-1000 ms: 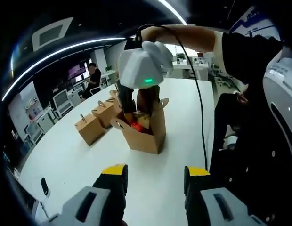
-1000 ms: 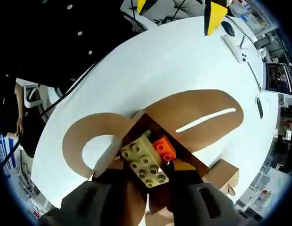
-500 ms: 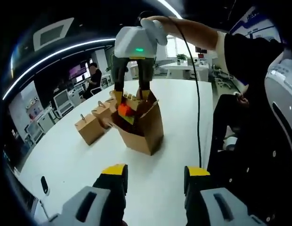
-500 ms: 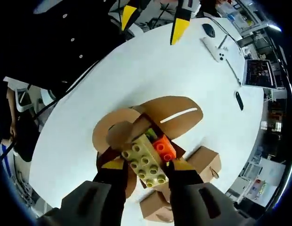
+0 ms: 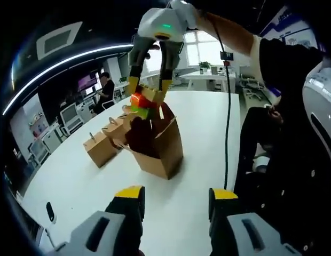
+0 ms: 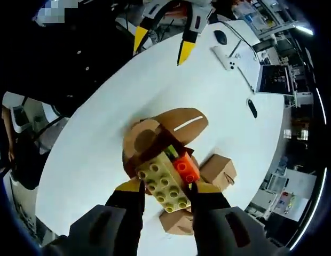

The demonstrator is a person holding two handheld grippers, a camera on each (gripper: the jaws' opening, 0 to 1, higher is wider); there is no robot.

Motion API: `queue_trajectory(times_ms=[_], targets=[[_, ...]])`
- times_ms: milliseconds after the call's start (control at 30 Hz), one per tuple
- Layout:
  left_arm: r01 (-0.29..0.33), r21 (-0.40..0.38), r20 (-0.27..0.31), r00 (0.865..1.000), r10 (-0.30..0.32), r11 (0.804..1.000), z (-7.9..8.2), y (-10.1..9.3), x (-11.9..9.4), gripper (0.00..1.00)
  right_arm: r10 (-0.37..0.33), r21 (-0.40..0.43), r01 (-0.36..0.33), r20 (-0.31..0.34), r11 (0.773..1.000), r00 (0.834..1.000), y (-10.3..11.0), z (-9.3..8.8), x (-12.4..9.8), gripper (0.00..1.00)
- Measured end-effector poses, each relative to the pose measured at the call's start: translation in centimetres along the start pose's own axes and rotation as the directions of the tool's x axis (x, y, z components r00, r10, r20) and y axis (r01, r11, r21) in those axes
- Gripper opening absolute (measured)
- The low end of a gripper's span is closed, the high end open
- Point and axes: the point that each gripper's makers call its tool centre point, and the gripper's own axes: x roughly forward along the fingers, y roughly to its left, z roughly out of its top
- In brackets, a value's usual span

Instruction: Pick up one paper box from the group, open the paper box, and remove the item inside

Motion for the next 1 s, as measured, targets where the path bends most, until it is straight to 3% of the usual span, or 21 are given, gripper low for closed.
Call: queue_trajectory(times_ms=[300, 467, 733, 1000], targets=[[0.016, -0.011, 0.004, 1.0, -0.016, 1.0, -0.3, -1.0, 1.3, 0.49, 0.012, 0.094, -0.013, 0.012, 0.995, 1.0, 5.3, -0.6, -1.3, 0.35], [0.033, -0.003, 0.006, 0.999, -0.033, 0.999, -0.1, -1.7, 2.0, 0.49, 0.037, 0.168, -0.043, 0.039, 0.985, 0.999, 9.1, -1.0, -0.5, 0.35], [0.05, 0.006, 0.0, 0.999, -0.05, 0.999, 0.2, -2.3, 3.0, 0.49, 0.078, 0.24, -0.093, 0.073, 0.966, 0.994, 14.0, -1.4, 2.5, 0.35], [0.061, -0.02, 0.006, 0.998, -0.061, 0.998, -0.1, -3.1, 3.7, 0.49, 0.161, 0.353, -0.201, 0.14, 0.914, 0.977, 18.6, -0.9, 7.1, 0.35]])
